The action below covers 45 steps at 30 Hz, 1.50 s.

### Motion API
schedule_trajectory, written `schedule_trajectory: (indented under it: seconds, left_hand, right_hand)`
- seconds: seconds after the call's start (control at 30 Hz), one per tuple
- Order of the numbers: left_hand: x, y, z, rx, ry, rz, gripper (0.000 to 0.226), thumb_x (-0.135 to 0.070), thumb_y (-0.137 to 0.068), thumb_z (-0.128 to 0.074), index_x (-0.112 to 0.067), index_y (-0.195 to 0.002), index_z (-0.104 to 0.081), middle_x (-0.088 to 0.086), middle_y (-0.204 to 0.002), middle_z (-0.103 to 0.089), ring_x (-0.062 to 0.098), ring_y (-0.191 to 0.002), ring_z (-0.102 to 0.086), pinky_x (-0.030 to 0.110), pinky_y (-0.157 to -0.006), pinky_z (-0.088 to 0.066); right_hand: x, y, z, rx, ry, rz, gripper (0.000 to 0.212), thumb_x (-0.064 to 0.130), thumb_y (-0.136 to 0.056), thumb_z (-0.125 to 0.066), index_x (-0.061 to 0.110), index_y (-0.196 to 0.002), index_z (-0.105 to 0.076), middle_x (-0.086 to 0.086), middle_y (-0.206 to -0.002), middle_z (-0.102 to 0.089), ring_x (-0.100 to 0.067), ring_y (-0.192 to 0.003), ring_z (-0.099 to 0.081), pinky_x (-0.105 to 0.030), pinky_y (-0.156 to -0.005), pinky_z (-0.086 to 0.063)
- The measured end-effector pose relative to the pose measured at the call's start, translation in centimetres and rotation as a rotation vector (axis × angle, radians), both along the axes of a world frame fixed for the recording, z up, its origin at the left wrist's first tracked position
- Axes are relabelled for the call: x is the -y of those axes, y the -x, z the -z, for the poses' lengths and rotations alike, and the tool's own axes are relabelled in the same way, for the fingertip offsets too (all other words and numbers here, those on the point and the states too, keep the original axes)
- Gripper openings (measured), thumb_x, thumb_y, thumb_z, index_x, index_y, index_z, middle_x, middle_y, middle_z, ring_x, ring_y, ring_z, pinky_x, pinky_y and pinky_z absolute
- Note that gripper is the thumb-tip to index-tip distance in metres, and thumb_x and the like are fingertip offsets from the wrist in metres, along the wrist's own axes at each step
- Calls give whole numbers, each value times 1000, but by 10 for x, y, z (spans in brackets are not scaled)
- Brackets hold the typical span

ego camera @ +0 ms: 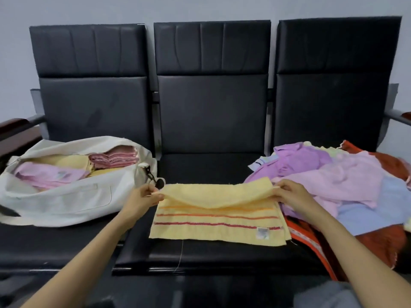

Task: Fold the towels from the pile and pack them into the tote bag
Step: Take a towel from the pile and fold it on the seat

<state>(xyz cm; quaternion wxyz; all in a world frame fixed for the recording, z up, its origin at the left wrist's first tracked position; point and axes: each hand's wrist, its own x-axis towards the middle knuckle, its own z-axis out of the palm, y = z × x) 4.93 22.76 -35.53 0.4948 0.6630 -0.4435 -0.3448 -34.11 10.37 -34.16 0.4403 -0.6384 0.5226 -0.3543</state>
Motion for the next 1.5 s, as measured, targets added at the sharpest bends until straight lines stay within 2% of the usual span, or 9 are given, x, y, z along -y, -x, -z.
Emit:
schedule_trajectory:
  seconds: [0.17, 0.33, 0.53, 0.73, 0.9, 1.03, 1.2, 1.33, 1.5]
  left_hand:
    - [-33, -4, -4, 55, -33, 146, 13, 0, -81, -71, -1, -81, -58, 8, -87, -72, 18, -86, -67, 27, -81, -51]
    - [-49, -5, -2, 191, -149, 263, 40, -33, -61, -79, -1, -81, -63, 3, -81, -72, 17, -83, -67, 27, -81, -49]
    - [-46, -7, 8, 261, -318, 355, 52, -58, -56, -77, -14, -82, -70, -5, -84, -72, 11, -78, -64, 26, -81, -47]
    - [-17, -4, 23, 370, -255, -65, 36, -43, -83, -70, -10, -97, -64, -5, -91, -64, 18, -89, -60, 28, -77, -42]
    - [11, 13, 28, 381, -412, -115, 52, -36, -82, -73, -18, -52, -35, -3, -53, -37, 17, -52, -38, 30, -53, -25]
    - [25, 21, 24, 436, -482, -109, 32, -35, -82, -72, -13, -70, -53, 4, -86, -63, 25, -91, -60, 39, -92, -47]
    - [29, 30, 16, 543, -395, -62, 34, -23, -92, -59, -4, -119, -48, 7, -108, -57, 28, -106, -55, 30, -80, -40]
    - [20, 22, 6, 468, -203, -24, 27, -9, -93, -56, -11, -108, -33, 1, -96, -47, 21, -92, -49, 29, -67, -35]
    - [-1, 10, -27, 171, -23, 27, 25, -10, -96, -49, -25, -111, -63, -6, -108, -60, 13, -95, -58, 28, -80, -45]
  right_hand:
    - [-29, 33, -12, -85, 27, -217, 6, 0, -86, -61, -2, -81, -61, 5, -53, -61, 0, -50, -56, -13, -51, -42]
    - [-28, 47, 6, -349, 47, -333, 11, 3, -87, -64, 11, -81, -69, -1, -88, -73, -12, -88, -68, -18, -80, -52]
    - [-27, 45, 11, -644, 46, -476, 22, 11, -82, -66, 33, -82, -70, 10, -88, -72, -12, -81, -64, -21, -78, -51]
    - [-31, 24, -3, -650, 176, -331, 16, 38, -88, -63, 29, -76, -69, 17, -56, -54, 0, -58, -47, -10, -59, -37]
    - [-30, -28, 3, -716, 285, -445, 22, 26, -97, -52, 23, -114, -66, 9, -120, -62, -11, -113, -52, -20, -97, -37]
    - [-31, -69, 17, -792, 279, -627, 52, 43, -98, -47, 32, -147, -33, 7, -156, -25, -14, -146, -14, -27, -116, -11]
    - [-28, -101, 36, -977, 287, -759, 72, 62, -94, -36, 41, -151, 2, 9, -160, 14, -15, -145, 24, -47, -118, 11]
    - [-29, -119, 50, -1032, 244, -791, 74, 73, -88, -20, 43, -150, 7, 9, -159, 21, -14, -144, 26, -50, -116, 15]
    - [-42, -151, 55, -985, 304, -787, 96, 84, -63, 1, 43, -150, 7, 9, -159, 20, -13, -144, 25, -50, -115, 17]
